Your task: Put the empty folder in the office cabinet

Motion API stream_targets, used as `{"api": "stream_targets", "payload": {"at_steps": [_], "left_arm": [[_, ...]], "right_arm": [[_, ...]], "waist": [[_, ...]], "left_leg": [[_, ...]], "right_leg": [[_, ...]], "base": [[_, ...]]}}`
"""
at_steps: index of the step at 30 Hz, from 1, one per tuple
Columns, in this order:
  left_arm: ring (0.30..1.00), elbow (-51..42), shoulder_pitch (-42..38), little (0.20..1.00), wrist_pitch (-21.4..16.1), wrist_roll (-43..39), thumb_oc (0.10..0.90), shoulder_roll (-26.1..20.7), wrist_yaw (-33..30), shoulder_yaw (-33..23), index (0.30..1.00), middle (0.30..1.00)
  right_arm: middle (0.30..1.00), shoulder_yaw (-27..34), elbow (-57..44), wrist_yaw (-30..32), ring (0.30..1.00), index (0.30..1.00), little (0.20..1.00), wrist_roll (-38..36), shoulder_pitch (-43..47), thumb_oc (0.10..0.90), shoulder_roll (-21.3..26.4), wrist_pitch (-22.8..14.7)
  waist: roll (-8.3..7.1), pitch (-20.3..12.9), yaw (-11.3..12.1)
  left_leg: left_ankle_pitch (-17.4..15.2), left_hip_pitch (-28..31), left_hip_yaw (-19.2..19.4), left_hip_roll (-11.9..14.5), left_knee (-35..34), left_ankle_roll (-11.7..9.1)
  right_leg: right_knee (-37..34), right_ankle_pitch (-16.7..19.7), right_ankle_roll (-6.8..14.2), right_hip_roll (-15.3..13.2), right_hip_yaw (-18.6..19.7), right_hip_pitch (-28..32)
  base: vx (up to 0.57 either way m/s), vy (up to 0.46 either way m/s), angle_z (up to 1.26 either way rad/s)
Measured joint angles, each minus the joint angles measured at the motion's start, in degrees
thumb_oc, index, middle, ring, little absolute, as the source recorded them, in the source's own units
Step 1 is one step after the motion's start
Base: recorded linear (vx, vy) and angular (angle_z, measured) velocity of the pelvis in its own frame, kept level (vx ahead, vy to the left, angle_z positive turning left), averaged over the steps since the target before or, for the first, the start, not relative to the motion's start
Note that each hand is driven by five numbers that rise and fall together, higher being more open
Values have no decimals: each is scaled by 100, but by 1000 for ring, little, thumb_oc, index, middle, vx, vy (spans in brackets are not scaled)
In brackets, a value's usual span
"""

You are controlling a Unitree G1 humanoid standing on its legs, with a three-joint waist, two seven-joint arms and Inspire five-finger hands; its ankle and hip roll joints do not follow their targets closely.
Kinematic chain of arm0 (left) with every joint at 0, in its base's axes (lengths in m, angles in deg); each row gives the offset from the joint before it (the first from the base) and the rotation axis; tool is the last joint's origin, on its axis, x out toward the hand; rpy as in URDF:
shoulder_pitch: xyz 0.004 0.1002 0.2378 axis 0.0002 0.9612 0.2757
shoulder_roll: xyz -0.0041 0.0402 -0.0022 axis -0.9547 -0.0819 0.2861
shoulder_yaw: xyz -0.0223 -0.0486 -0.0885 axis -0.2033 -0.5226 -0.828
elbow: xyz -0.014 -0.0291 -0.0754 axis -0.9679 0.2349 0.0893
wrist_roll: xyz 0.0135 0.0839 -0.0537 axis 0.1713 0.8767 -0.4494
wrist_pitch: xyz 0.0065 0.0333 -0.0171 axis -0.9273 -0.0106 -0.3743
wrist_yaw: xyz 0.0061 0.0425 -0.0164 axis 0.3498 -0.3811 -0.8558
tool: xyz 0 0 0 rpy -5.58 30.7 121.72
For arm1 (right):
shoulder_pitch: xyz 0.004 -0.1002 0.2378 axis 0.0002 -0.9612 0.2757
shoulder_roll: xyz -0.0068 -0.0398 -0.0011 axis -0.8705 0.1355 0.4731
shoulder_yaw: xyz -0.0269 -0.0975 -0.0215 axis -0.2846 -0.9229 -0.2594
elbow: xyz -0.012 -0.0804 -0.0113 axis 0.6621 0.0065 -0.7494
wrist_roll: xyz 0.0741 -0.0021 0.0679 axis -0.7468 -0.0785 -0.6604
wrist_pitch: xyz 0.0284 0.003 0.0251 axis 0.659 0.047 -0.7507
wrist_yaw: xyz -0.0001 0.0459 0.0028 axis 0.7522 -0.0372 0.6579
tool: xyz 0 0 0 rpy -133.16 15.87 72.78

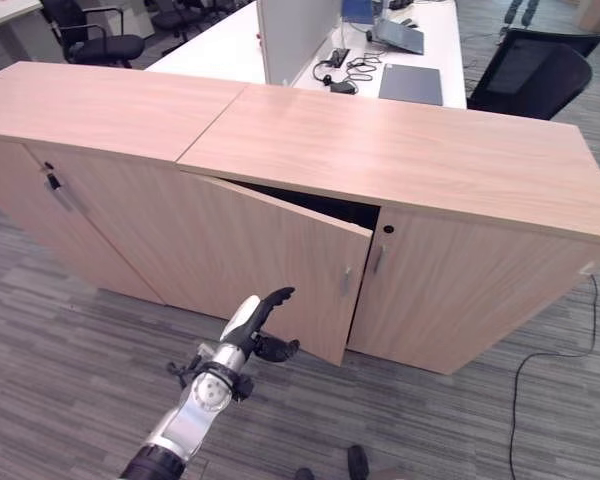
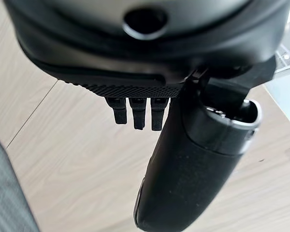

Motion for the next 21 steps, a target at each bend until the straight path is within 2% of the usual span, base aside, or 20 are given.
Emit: {"api": "stream_targets", "payload": {"at_steps": [1, 6, 8, 11, 16, 21], "left_arm": [[900, 180, 61, 900, 62, -6, 800, 0, 53, -10, 900, 900], [900, 491, 17, 900, 185, 55, 800, -117, -9, -45, 900, 900], [900, 747, -271, 900, 226, 137, 800, -216, -52, 9, 900, 900], [900, 1241, -1256, 900, 336, 219, 800, -428, -309, 234, 900, 900], [900, 1640, -2415, 900, 369, -116, 800, -536, -772, 243, 900, 900], [900, 1961, -2562, 900, 340, -479, 800, -619, -810, 260, 900, 900]], "right_arm": [[900, 5, 3, -5, 900, 900, 900, 19, 14, 800, 24, 49], [900, -18, -7, 8, 900, 900, 900, 17, 135, 800, 42, 98], [900, -30, -64, 8, 900, 900, 900, 15, 158, 800, 44, 83], [900, -138, -12, 0, 900, 900, 900, 16, 232, 800, 52, 95], [900, -261, 68, -6, 900, 900, 900, 14, 102, 800, 57, 96], [900, -239, 229, -11, 900, 900, 900, 14, -29, 800, 54, 109]], "waist": [[9, -51, 52], [-19, -275, 90], [-19, -320, 76], [-1, -362, 53], [31, -403, -248], [55, -419, -403]], "left_leg": [[-23, 19, 142, 34, -3, -5], [-103, 0, 499, 76, -25, -35], [-105, 25, 627, 90, -26, -33], [-97, 54, 811, 91, -28, 31], [-102, 83, 885, 67, -28, 39], [-128, 88, 1014, 71, -28, 52]], "right_leg": [[-1, 15, 10, 24, 105, -18], [-1, 60, 53, 14, 111, -169], [-1, 109, 62, 11, 147, -182], [0, 192, 123, -15, 108, -194], [1, 271, 117, -21, 181, -201], [1, 281, 106, 2, 302, -242]], "base": [[30, 64, -38], [36, 75, -41], [15, 71, -35], [7, 48, -29], [-15, 50, -10], [-2, 36, -15]]}}
